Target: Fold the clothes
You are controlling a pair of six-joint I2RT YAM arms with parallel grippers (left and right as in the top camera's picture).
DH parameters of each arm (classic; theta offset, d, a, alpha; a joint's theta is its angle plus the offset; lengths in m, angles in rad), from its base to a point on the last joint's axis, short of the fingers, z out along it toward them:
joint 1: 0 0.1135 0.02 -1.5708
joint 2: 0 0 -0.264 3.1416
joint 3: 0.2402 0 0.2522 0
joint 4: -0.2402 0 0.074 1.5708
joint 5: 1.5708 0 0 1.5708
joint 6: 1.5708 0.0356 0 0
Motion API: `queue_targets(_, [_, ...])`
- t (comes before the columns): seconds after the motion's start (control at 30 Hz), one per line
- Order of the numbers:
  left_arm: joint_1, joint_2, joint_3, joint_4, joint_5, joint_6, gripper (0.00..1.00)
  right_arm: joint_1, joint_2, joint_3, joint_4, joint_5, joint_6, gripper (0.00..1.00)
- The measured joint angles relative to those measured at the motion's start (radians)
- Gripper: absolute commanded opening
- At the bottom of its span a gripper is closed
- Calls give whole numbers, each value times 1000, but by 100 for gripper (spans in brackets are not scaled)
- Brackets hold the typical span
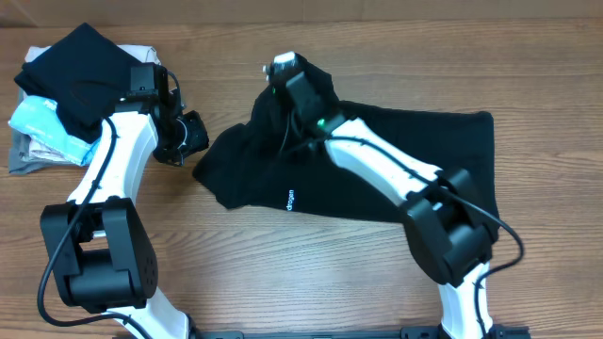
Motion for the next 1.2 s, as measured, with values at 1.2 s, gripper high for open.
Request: queue_targets(1.2, [0,0,0,0,0,0,35,21,-5,-153,-358,-267,116,4])
